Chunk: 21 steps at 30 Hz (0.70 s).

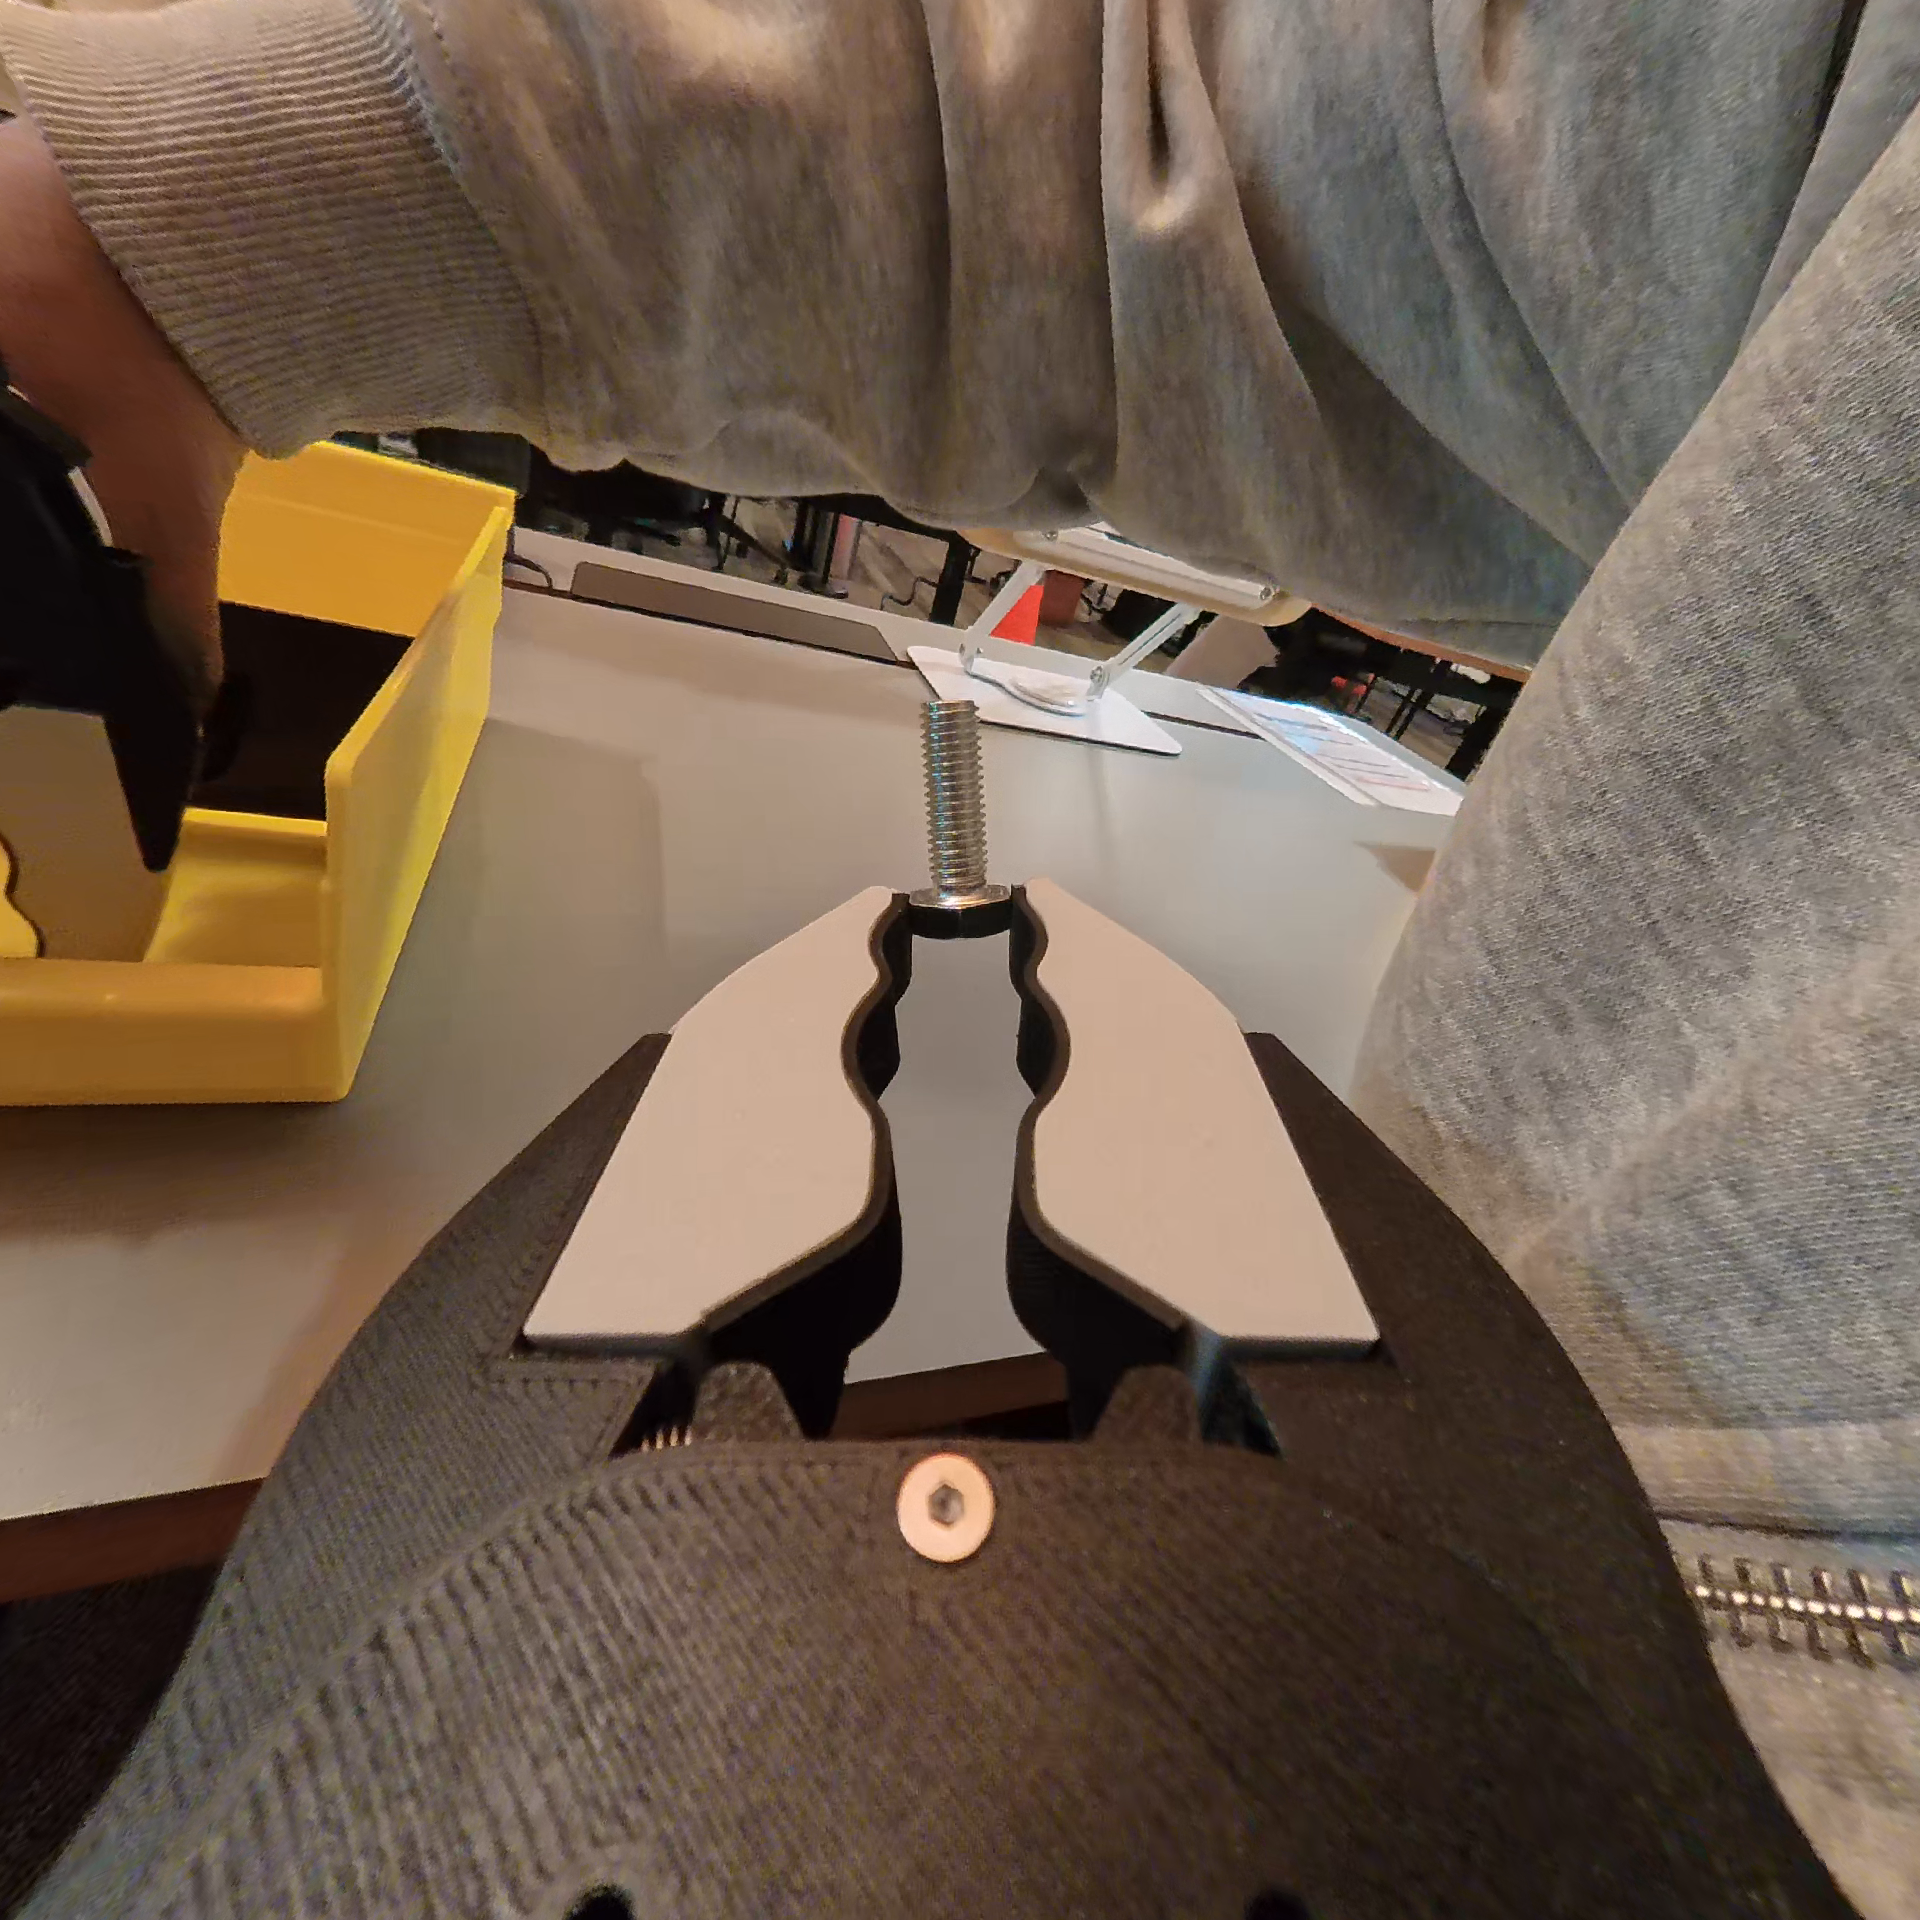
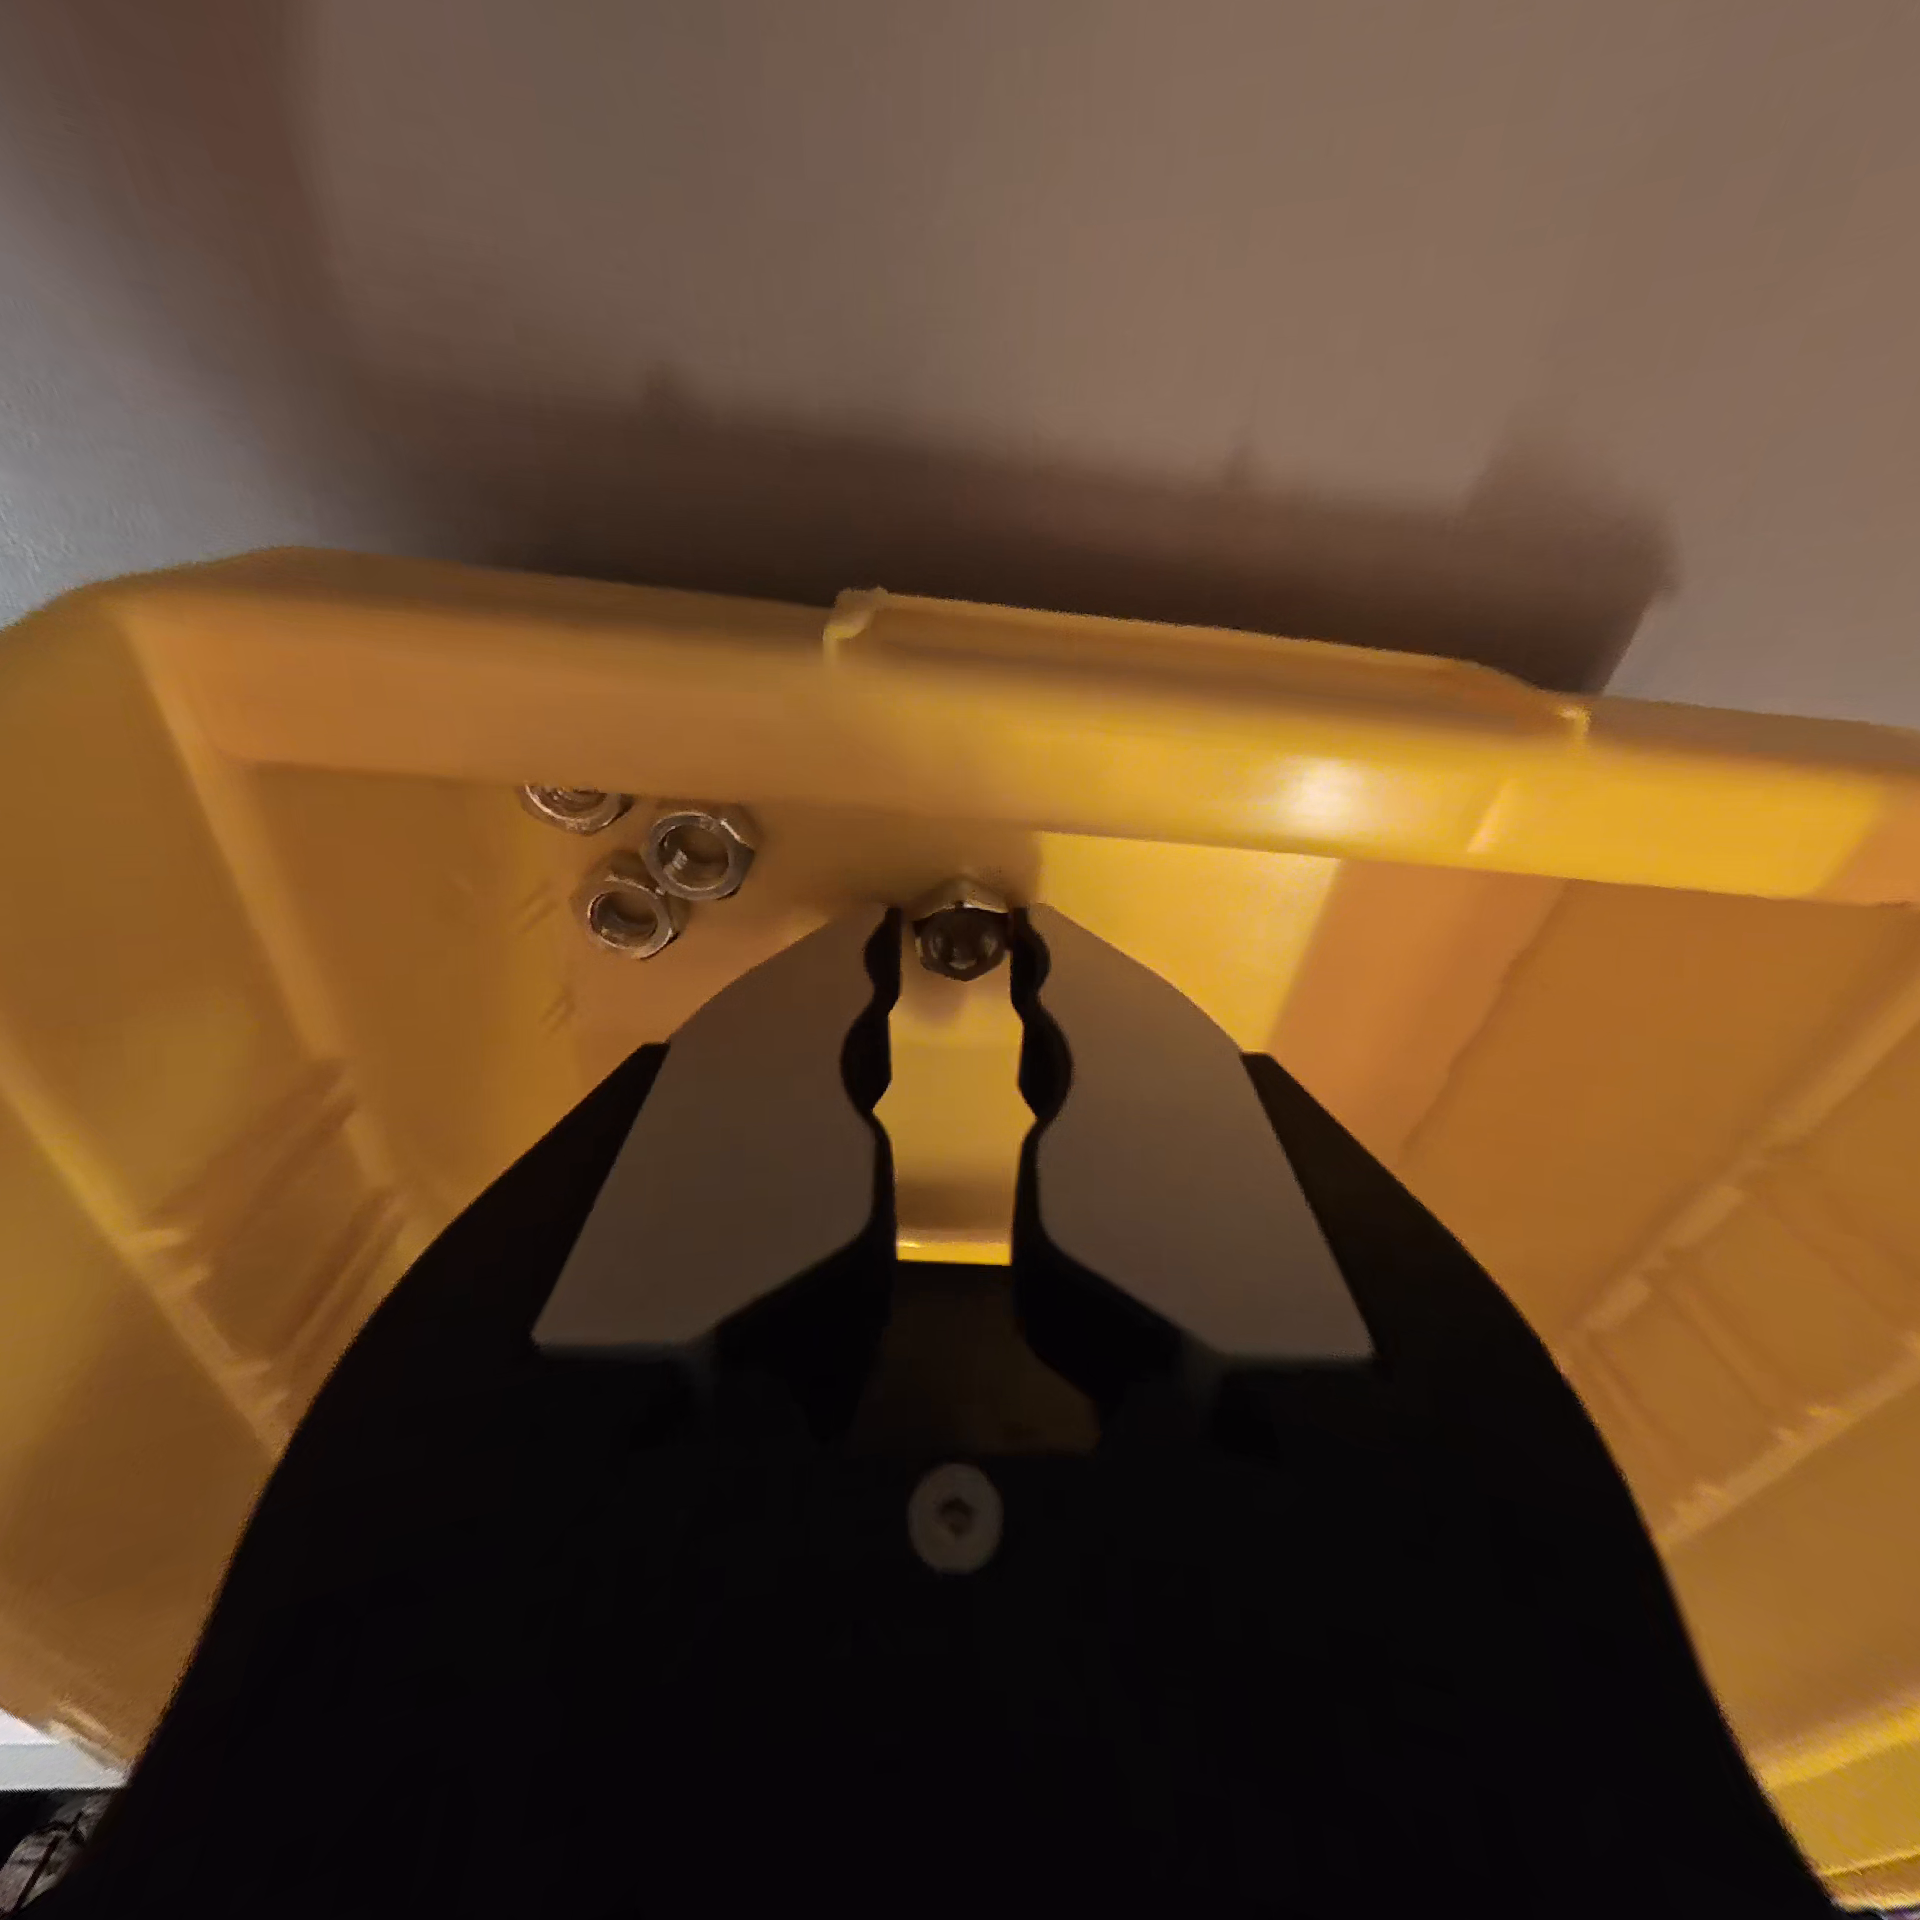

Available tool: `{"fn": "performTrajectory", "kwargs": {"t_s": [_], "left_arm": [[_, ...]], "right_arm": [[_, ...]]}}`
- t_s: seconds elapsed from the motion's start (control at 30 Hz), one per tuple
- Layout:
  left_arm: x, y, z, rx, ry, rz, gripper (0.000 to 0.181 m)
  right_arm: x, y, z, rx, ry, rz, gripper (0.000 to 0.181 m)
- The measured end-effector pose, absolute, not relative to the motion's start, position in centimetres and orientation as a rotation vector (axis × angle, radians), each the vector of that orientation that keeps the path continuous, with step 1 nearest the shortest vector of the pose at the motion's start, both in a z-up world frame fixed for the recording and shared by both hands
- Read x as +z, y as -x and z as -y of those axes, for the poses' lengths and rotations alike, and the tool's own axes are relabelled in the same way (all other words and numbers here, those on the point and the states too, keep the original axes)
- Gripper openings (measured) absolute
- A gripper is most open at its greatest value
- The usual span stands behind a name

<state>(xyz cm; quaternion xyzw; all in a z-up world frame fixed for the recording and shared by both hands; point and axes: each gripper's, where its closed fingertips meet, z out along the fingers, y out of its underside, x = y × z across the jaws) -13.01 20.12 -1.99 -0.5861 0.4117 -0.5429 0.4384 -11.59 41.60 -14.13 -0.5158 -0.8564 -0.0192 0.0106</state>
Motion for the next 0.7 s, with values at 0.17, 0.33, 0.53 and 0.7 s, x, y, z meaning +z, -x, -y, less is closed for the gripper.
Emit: {"fn": "performTrajectory", "kwargs": {"t_s": [0.17,0.33,0.53,0.7], "left_arm": [[-2.0,13.0,-20.1,-1.352,1.459,-1.022,0.021],[-2.1,13.1,-20.3,-1.351,1.463,-1.018,0.021],[-2.0,13.0,-19.9,-1.338,1.451,-1.038,0.021],[-2.1,12.5,-18.4,-1.307,1.417,-1.104,0.021]], "right_arm": [[-14.1,11.6,-41.6,-0.046,1.669,2.652,0.018],[-11.1,12.8,-42.1,-0.039,1.708,2.433,0.018],[-1.5,11.8,-38.6,0.006,1.803,2.082,0.018],[2.8,7.3,-29.7,-0.046,1.944,1.898,0.017]]}}
